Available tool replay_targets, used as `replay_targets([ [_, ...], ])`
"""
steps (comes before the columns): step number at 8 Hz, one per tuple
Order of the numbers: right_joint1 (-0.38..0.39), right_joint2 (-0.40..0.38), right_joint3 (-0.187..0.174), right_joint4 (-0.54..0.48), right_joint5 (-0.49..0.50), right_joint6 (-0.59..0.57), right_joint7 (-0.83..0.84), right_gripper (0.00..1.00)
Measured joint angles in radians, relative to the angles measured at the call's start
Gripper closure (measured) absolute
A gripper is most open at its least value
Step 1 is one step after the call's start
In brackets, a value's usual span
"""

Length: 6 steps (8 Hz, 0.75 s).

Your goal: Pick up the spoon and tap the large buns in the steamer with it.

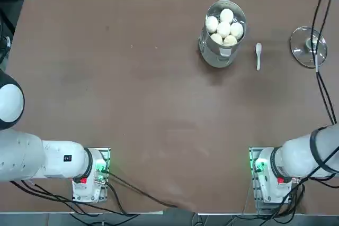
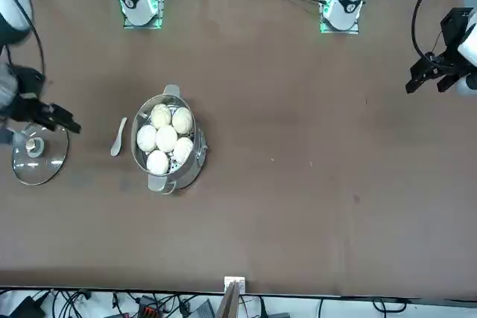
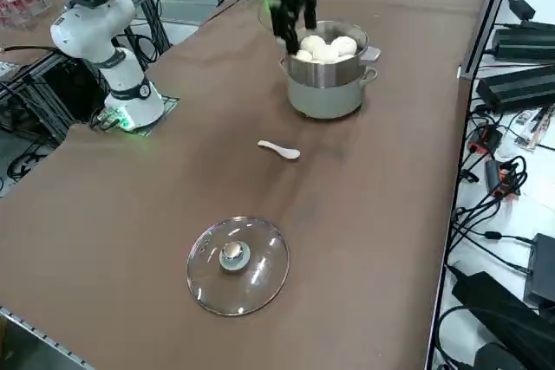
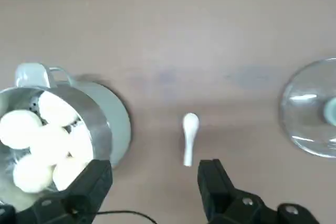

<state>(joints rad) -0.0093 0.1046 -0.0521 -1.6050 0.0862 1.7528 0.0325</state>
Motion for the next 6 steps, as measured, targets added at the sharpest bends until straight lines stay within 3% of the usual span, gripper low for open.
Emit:
replay_targets([
  [2, 0.001, -0.075, 0.005, -0.002, -0.065, -0.078, 0.0, 0.0],
  [6, 0.002, -0.144, 0.008, -0.005, -0.077, -0.173, 0.0, 0.0],
])
